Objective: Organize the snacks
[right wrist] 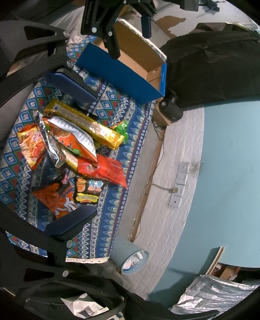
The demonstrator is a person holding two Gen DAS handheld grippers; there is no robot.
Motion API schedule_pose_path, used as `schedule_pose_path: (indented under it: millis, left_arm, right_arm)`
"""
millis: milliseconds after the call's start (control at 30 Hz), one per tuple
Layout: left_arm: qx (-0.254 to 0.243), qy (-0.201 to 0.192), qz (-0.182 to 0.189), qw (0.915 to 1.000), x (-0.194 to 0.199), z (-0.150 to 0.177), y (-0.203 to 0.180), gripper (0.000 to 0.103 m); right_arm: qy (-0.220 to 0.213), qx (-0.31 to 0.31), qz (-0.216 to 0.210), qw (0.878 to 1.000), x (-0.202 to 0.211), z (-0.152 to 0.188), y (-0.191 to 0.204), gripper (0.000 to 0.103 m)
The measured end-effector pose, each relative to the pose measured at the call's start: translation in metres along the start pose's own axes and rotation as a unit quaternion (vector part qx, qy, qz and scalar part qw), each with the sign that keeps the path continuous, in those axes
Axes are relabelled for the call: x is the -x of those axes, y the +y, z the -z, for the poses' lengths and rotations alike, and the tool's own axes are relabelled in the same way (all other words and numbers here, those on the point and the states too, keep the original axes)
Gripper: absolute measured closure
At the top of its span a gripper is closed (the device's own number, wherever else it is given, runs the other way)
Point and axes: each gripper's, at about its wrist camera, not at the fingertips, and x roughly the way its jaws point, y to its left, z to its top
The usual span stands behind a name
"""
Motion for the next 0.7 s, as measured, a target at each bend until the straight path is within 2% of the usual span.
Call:
schedule_pose_path:
  millis: [700]
  left_arm:
    - [-0.004, 0.003, -0.002, 1.0, -0.0032, 0.0019, -0.0024, 0.001]
  right_arm:
    - [0.006, -0.007, 0.001, 1.0, -0.0016, -0.0022, -0.0043, 0.003]
